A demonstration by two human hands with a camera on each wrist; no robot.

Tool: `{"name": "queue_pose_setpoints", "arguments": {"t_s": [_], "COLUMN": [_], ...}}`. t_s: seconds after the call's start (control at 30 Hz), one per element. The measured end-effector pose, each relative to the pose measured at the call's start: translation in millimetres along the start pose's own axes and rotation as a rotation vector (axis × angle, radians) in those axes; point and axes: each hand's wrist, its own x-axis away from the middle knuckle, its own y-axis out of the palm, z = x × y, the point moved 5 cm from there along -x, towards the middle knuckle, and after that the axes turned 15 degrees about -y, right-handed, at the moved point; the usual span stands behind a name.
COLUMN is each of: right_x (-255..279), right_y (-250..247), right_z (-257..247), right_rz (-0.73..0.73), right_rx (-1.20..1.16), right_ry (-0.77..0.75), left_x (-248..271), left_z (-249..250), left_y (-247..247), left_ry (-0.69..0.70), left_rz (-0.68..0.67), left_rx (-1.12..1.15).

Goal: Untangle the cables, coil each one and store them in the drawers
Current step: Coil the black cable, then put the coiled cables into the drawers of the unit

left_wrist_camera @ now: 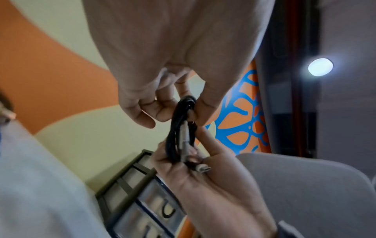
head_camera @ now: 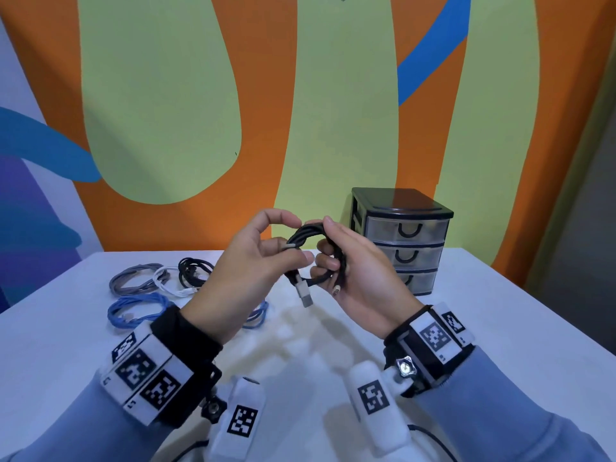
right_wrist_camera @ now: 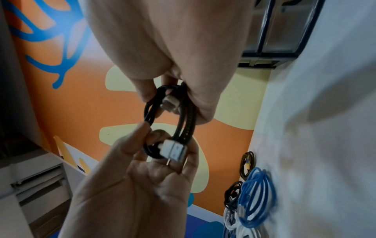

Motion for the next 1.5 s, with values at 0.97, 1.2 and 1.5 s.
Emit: {"name": "queue_pose_setpoints", "arguments": {"t_s": [0.97, 1.2, 1.5], "right_x": [4.3, -7.8, -45.8], "right_y": [-11.1, -26.4, -65.5], "right_z": [7.7, -25.6, -138.0], "right_rz": [-0.253, -0.209, -0.224], "right_rx": [0.541, 0.927, 1.778], "right_ry": [0.011, -0.172, -0.447], "left_x": [-19.5, -24.7, -60.2], "left_z": [-6.4, -16.3, -30.9], "left_y": [-44.7, -34.8, 0.2], "left_ry": [0.107, 0.019, -0.106], "left_rz": [0.279, 0.158, 0.077], "left_rx": [-0.265, -0.621, -1.184]}}
